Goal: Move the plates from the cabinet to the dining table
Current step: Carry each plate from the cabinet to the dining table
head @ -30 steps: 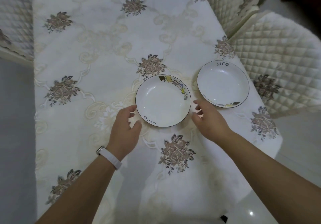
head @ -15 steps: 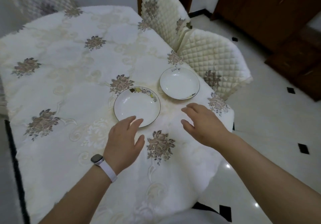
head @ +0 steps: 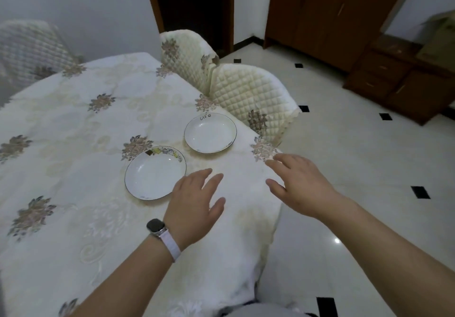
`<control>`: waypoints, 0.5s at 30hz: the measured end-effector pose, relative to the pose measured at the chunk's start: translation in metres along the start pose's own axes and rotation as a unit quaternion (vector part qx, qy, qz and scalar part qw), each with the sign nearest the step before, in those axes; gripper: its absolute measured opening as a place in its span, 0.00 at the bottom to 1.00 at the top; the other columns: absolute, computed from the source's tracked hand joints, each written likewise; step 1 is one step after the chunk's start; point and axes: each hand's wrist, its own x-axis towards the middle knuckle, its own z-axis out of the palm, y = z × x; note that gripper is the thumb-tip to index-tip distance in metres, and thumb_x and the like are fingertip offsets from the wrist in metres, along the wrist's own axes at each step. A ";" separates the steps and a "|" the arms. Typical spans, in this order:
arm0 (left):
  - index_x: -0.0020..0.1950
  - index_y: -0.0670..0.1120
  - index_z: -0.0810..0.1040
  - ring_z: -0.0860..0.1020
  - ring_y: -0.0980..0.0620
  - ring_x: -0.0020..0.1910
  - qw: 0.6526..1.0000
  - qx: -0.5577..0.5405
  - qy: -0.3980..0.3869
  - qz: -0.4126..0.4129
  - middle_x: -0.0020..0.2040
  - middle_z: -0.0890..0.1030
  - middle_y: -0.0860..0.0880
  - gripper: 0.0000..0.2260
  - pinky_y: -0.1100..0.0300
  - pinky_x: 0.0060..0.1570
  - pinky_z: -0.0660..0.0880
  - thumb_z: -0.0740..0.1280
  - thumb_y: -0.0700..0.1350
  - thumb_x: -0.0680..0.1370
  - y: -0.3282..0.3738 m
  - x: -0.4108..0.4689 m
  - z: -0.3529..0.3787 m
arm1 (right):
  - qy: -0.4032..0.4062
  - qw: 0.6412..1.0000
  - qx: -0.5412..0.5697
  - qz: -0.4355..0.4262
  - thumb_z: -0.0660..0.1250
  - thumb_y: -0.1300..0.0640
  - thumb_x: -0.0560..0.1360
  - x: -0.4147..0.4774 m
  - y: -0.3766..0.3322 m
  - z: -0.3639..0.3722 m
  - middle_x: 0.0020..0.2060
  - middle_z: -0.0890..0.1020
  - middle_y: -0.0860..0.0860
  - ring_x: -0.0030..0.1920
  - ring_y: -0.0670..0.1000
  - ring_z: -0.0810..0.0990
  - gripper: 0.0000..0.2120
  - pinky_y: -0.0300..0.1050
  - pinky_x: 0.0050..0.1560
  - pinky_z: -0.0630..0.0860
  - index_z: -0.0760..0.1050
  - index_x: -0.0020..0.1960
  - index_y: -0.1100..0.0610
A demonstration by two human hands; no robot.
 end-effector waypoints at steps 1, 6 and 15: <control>0.66 0.48 0.75 0.77 0.41 0.59 1.000 0.002 -0.002 0.004 0.63 0.78 0.44 0.23 0.44 0.58 0.73 0.60 0.56 0.75 0.014 0.004 0.004 | 0.008 1.000 -0.004 0.002 0.53 0.41 0.76 -0.008 0.014 -0.004 0.64 0.78 0.55 0.64 0.60 0.75 0.28 0.56 0.65 0.69 0.74 0.68 0.54; 0.65 0.48 0.76 0.77 0.41 0.59 0.999 0.043 -0.012 0.026 0.62 0.78 0.44 0.23 0.43 0.59 0.73 0.59 0.56 0.75 0.089 0.034 0.018 | 0.021 1.000 -0.007 0.006 0.56 0.43 0.75 -0.051 0.087 -0.012 0.58 0.81 0.56 0.57 0.59 0.79 0.25 0.56 0.59 0.74 0.77 0.63 0.55; 0.63 0.47 0.78 0.77 0.42 0.58 0.989 0.051 -0.009 0.137 0.60 0.80 0.44 0.20 0.46 0.59 0.71 0.61 0.55 0.74 0.253 0.096 0.070 | 0.039 0.994 0.004 0.099 0.54 0.42 0.75 -0.145 0.238 -0.022 0.58 0.80 0.53 0.59 0.57 0.78 0.25 0.57 0.62 0.72 0.76 0.64 0.54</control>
